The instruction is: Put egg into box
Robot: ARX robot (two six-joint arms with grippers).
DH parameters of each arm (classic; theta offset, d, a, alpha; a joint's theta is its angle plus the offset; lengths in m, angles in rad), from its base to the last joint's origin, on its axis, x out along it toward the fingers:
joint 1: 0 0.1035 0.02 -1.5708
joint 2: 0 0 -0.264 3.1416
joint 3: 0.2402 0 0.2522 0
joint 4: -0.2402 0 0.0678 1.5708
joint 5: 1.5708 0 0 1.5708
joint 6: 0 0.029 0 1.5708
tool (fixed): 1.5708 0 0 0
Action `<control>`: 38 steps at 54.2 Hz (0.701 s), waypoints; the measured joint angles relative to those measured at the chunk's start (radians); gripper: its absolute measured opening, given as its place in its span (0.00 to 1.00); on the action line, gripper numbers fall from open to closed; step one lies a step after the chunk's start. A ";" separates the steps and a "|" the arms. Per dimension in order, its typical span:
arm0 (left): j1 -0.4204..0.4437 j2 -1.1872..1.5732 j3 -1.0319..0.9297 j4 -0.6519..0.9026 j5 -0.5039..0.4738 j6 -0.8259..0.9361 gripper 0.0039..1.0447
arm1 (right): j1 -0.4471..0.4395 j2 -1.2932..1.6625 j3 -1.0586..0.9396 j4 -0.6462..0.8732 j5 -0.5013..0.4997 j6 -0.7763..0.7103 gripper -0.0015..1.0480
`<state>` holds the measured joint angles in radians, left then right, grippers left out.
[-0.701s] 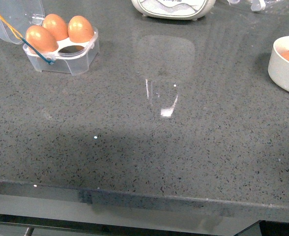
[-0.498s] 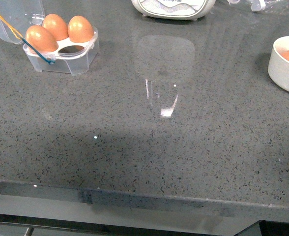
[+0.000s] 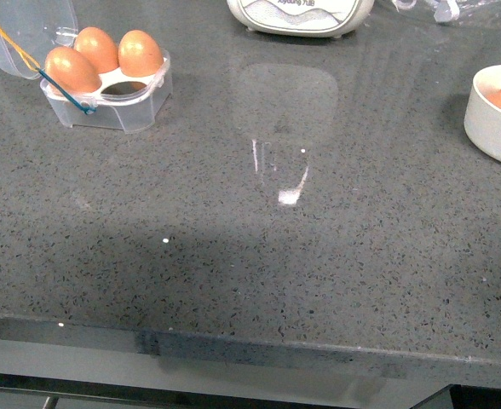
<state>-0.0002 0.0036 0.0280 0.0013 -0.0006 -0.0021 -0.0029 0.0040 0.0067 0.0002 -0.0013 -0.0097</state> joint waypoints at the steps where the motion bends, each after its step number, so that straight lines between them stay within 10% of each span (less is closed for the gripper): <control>1: 0.000 0.000 0.000 0.000 0.000 0.000 0.94 | 0.000 0.000 0.000 0.000 0.000 0.000 0.93; 38: 0.000 0.000 0.000 0.000 0.000 0.000 0.94 | 0.000 0.000 0.000 0.000 0.000 0.000 0.93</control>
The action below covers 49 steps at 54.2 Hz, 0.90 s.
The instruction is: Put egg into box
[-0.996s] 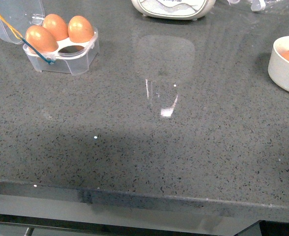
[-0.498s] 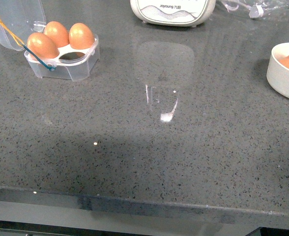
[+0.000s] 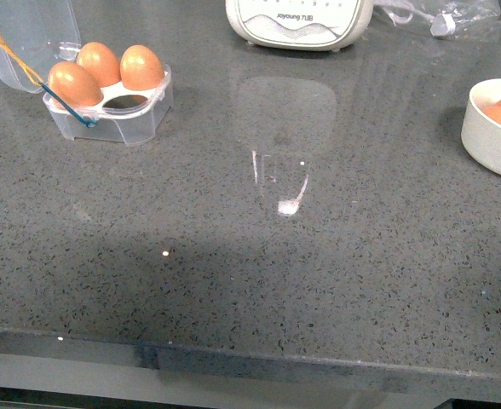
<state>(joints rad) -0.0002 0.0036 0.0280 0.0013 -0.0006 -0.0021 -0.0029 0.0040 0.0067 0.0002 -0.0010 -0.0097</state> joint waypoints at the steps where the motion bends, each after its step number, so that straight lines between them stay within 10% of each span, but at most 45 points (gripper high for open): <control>1: 0.000 0.000 0.000 0.000 0.000 0.000 0.94 | 0.000 0.000 0.000 0.000 0.000 0.000 0.93; 13: 0.000 0.000 0.000 0.000 0.000 0.000 0.94 | 0.111 0.143 0.051 -0.071 0.359 0.024 0.93; 39: 0.000 0.000 0.000 -0.001 0.000 0.000 0.94 | -0.101 0.973 0.344 0.556 0.034 0.074 0.93; 49: 0.000 0.000 0.000 -0.001 0.000 0.000 0.94 | -0.097 1.335 0.598 0.540 -0.045 0.105 0.93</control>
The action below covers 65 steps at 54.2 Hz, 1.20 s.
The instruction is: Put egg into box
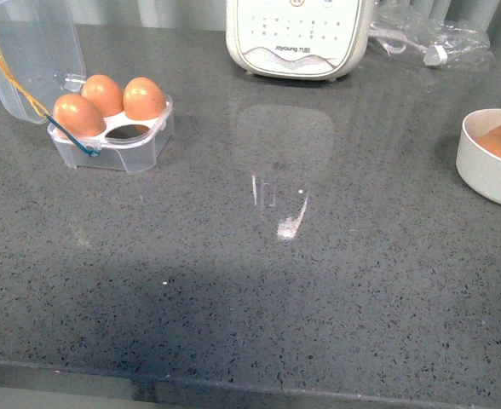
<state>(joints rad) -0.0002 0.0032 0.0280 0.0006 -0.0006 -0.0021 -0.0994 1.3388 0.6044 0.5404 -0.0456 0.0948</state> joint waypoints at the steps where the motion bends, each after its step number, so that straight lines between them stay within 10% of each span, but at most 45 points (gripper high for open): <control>1: 0.000 0.000 0.000 0.000 0.000 0.000 0.94 | 0.002 0.010 0.008 -0.006 -0.007 0.000 0.93; 65: 0.000 0.000 0.000 0.000 0.000 0.000 0.94 | 0.061 0.267 0.128 -0.173 -0.172 -0.047 0.93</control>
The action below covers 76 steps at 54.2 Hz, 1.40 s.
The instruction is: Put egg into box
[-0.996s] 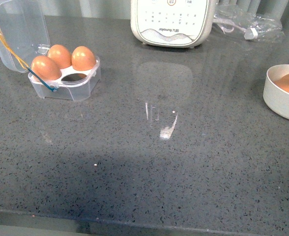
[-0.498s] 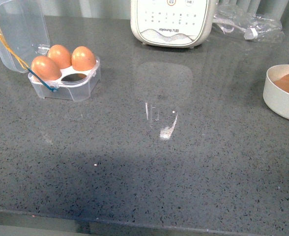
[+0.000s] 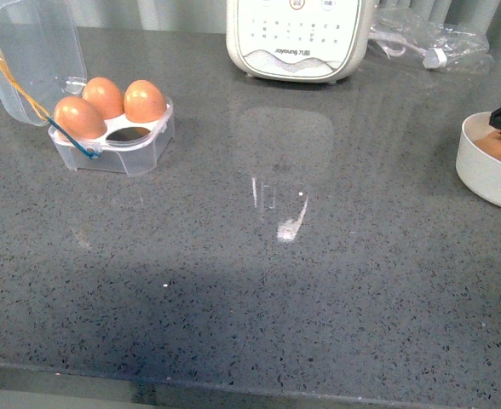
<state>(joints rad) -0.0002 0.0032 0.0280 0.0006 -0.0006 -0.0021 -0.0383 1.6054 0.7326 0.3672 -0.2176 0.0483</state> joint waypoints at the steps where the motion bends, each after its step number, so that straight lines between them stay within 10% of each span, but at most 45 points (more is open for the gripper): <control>1: 0.000 0.000 0.000 0.000 0.000 0.000 0.94 | 0.000 0.000 -0.001 0.001 0.000 0.000 0.93; 28: 0.000 0.000 0.000 0.000 0.000 0.000 0.94 | 0.006 -0.004 -0.030 0.022 0.006 -0.049 0.42; 55: 0.000 0.000 0.000 0.000 0.000 0.000 0.94 | 0.174 -0.088 0.117 -0.060 0.040 -0.078 0.40; 76: 0.000 0.000 0.000 0.000 0.000 0.000 0.94 | 0.366 0.106 0.365 -0.174 -0.245 -0.193 0.40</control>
<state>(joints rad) -0.0002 0.0032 0.0280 0.0006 -0.0006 -0.0021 0.3279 1.7111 1.0977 0.1932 -0.4629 -0.1448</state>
